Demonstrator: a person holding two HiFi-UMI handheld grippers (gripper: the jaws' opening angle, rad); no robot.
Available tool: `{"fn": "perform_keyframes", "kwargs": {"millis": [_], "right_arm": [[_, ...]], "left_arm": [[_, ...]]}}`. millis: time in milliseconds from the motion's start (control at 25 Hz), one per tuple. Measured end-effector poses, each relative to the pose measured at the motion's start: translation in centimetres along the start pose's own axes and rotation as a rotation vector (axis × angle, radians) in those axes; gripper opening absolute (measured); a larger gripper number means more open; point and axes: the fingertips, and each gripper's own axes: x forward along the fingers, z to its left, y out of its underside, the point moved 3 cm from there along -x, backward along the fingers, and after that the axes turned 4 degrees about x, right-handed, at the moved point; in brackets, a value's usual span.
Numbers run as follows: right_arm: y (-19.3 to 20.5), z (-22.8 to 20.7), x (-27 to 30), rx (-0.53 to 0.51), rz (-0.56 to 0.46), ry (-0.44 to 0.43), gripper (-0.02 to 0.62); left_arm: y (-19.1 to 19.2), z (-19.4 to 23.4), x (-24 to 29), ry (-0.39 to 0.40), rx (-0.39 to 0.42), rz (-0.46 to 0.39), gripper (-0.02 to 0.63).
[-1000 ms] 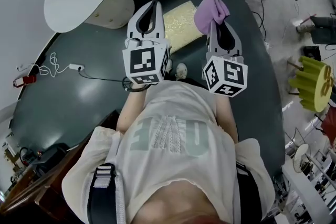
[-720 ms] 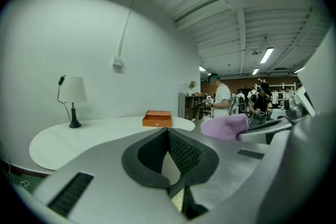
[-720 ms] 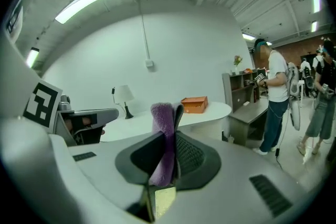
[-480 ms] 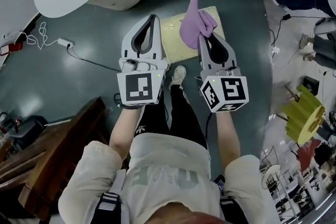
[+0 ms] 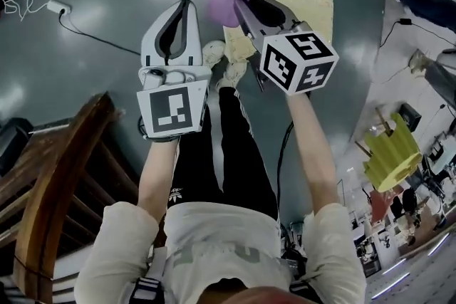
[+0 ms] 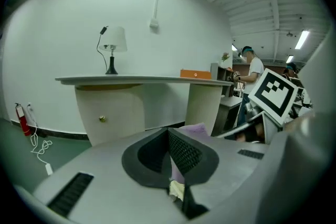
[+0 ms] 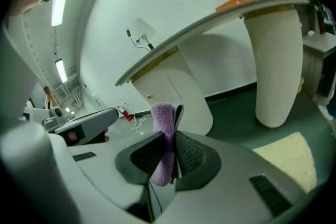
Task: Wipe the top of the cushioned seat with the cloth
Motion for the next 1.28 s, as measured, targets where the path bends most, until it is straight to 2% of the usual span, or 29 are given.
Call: {"fn": "perform_keyframes", "kwargs": {"millis": [240,640,1000,1280], "right_arm": [[4.1,-1.7,5.1,0.011,0.125,-0.032,0.066],[9.2,-4.5,8.8,0.005,0.297,-0.015,0.066],[10.7,-6.2,10.1,-0.058,0.401,0.040,0.066],[10.9,-7.9,10.0,-0.056,0.418,0.085,0.064]], "left_arm": [[4.5,1.4,0.6,-0.037,-0.035,0.018,0.005],[6.7,0.4,2.3,-0.009,-0.040,0.025,0.005],[7.3,0.2,1.9,-0.005,-0.031,0.062,0.005],[7.8,-0.1,2.1,-0.001,-0.039,0.080,0.005]]}}
